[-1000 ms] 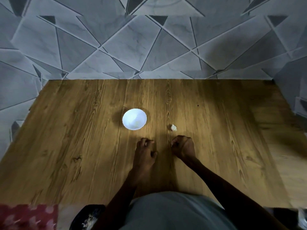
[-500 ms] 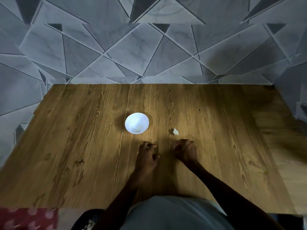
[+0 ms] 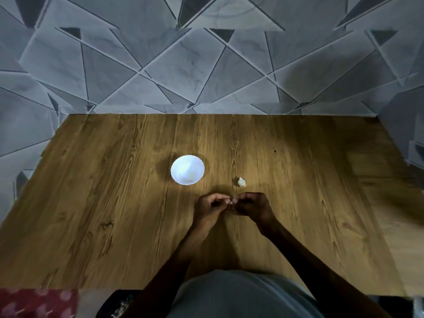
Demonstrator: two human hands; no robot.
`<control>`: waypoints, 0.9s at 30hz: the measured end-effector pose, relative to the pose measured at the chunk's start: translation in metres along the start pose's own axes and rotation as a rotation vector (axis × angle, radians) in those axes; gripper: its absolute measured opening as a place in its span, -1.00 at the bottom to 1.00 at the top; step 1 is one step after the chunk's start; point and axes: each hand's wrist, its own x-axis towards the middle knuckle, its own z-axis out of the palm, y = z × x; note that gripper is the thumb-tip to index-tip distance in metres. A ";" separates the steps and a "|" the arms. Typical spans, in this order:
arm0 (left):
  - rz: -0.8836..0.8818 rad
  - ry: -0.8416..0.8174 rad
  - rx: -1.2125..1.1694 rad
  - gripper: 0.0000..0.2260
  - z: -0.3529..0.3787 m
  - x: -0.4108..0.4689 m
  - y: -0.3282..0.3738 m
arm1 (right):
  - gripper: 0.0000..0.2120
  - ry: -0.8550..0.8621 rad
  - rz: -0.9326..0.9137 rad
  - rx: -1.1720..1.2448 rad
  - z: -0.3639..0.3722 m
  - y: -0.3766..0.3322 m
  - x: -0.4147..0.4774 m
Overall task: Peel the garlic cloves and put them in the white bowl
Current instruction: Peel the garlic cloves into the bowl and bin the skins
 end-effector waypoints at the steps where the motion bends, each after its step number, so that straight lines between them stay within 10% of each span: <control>1: 0.003 -0.005 -0.027 -0.87 -0.001 -0.001 0.000 | -0.88 -0.002 0.004 -0.011 0.000 0.000 0.000; 27: 0.082 -0.086 -0.070 -0.60 -0.015 -0.007 0.022 | -0.87 -0.081 0.040 -0.101 -0.006 -0.026 0.002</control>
